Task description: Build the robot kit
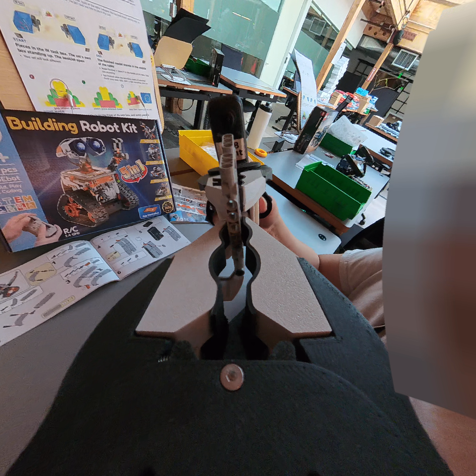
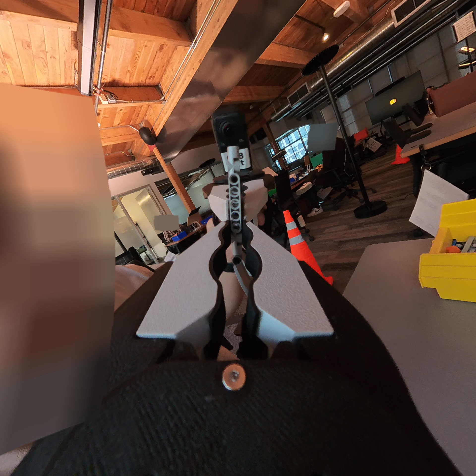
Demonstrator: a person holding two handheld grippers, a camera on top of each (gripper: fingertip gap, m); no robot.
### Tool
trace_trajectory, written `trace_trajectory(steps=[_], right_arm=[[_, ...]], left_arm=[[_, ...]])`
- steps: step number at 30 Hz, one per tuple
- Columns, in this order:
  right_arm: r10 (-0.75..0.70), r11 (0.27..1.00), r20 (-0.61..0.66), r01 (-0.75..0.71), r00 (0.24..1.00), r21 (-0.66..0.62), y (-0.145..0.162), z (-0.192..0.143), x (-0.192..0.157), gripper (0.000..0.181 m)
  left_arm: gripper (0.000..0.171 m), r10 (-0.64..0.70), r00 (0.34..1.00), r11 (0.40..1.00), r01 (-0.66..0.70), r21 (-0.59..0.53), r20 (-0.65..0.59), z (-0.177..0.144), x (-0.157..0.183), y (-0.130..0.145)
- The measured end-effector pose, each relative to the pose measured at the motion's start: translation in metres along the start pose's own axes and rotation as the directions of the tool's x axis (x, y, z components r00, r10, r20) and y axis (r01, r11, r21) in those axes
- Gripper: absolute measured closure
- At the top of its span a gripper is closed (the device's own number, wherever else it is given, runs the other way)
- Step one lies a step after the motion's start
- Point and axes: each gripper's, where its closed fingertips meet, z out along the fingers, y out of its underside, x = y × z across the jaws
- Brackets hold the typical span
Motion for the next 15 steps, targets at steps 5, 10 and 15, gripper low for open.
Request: trace_trajectory(steps=[5,10,15], right_arm=[[-0.013,0.999,0.004,0.013,1.0,-0.03,0.003,0.001,-0.003,0.176],[-0.02,0.998,-0.002,0.019,1.0,-0.058,0.005,0.001,-0.005,0.174],[-0.026,0.995,-0.017,0.025,1.0,-0.096,0.007,-0.003,-0.007,0.176]], left_arm=[[0.165,-0.046,0.997,0.999,0.048,0.024,-0.064,-0.001,0.005,0.001],[0.166,-0.06,0.997,0.998,0.058,-0.027,-0.058,-0.001,0.007,0.01],[0.166,-0.027,0.999,0.998,0.026,-0.061,-0.026,0.002,0.009,0.014]])
